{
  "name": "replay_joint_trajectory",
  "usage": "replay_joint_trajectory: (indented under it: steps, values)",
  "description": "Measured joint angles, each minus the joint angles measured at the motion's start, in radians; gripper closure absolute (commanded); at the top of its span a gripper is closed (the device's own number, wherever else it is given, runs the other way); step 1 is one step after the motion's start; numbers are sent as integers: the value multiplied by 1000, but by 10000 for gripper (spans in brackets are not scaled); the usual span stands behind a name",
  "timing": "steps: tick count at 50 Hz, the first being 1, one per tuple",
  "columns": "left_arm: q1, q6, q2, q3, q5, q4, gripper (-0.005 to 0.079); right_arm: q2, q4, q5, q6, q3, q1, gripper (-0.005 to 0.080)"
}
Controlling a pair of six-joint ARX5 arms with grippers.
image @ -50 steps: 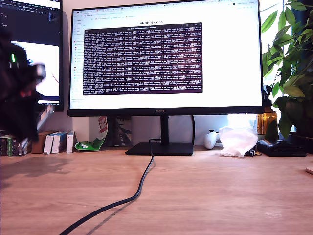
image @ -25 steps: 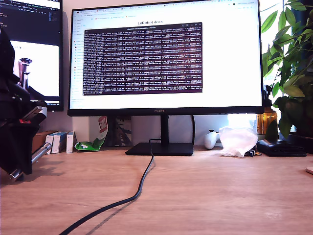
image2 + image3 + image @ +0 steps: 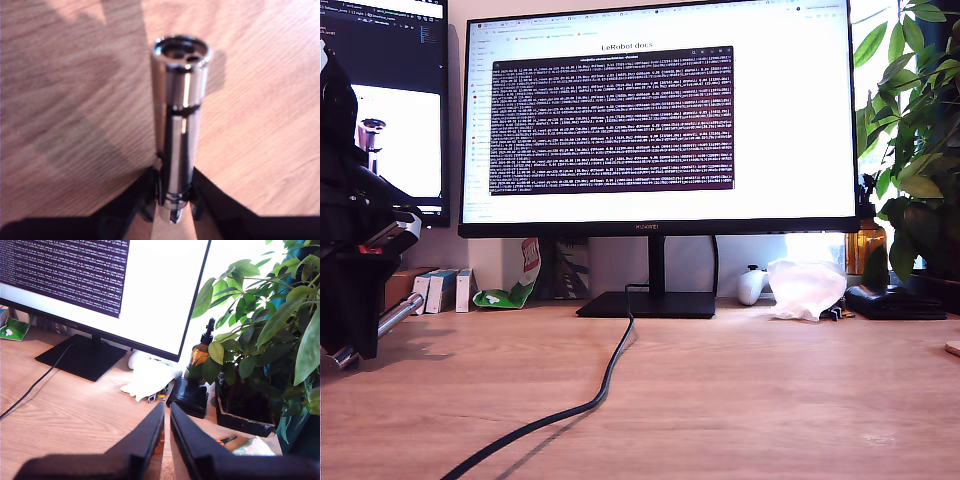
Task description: Pick the metallic laser pointer with your right arm, pass it to your left arm, then place it down to the left side of the table
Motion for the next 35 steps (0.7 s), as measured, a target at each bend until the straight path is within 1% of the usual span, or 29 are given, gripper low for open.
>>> replay_joint_trajectory:
  steps: [3, 8, 17, 21, 27, 30, 34, 35]
  values:
    - [-2, 0, -2, 0, 3, -1, 439, 0, 0, -13, 0, 0, 0, 764]
    - [-8, 0, -6, 0, 2, -5, 373, 0, 0, -18, 0, 0, 0, 763]
    - [-3, 0, -5, 34, -29, -21, 374, 0, 0, -19, 0, 0, 0, 763]
    - [5, -6, 2, 64, -40, -50, 436, 0, -1, -31, 0, 0, 0, 763]
    - [12, -18, 15, 137, -34, -137, 576, 0, -1, -61, 0, 0, 0, 763]
    - [16, -18, 15, 179, -4, -169, 650, 0, -4, -71, 0, 0, 0, 763]
    - [16, -15, 11, 213, 40, -164, 760, 0, -10, -74, 0, 0, 0, 763]
    - [16, -15, 8, 216, 45, -163, 770, 0, -10, -74, 0, 0, 0, 763]
